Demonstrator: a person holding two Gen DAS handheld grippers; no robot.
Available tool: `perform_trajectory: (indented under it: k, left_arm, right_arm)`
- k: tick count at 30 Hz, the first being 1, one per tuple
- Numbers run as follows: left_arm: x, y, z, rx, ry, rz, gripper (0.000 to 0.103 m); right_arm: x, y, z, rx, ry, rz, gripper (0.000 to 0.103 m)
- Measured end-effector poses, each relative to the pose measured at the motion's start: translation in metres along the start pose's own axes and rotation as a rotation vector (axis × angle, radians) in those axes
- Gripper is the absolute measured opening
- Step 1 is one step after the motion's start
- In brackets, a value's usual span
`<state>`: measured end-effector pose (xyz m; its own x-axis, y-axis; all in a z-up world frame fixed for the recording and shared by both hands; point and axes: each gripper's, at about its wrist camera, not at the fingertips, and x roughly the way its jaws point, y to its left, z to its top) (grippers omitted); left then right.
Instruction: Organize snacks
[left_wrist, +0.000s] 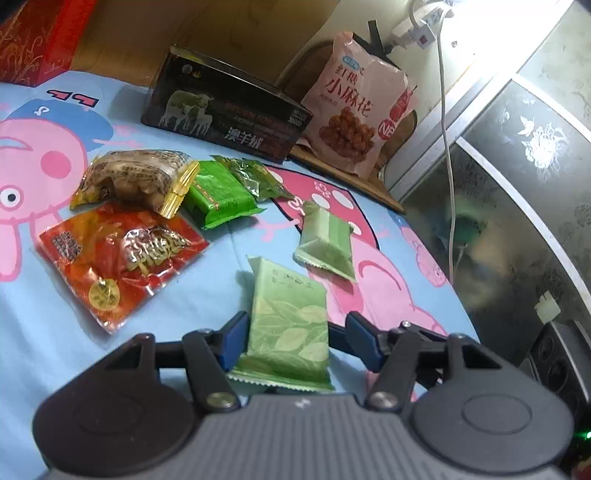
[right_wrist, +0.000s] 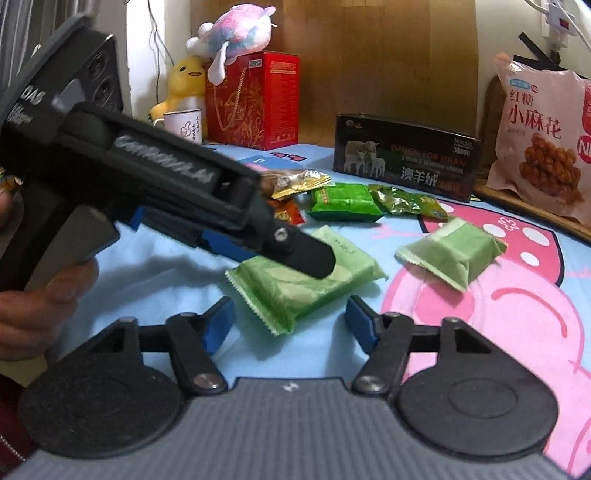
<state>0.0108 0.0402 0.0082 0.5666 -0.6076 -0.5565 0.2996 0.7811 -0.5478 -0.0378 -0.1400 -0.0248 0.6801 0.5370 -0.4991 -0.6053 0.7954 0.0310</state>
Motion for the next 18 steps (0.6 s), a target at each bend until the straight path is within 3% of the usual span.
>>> perform_trajectory:
  k: [4,11,18]
  left_arm:
    - [-0.0002,-0.0009,-0.0018,0.02,-0.014,0.006,0.054]
    - [0.0004,-0.0028,-0.0035,0.034,-0.02,0.009,0.058]
    - [-0.0003,0.0,-0.0027,0.021,-0.017,-0.008,0.06]
  right_arm:
    - [-0.0023,0.0035,-0.0008,-0.003,-0.009,0.012,0.055]
    - [-0.0019,0.0067,-0.0009,-0.01,-0.006,0.0,0.057]
    - [-0.0021,0.0053,-0.0018,0.01,0.003,-0.04,0.074]
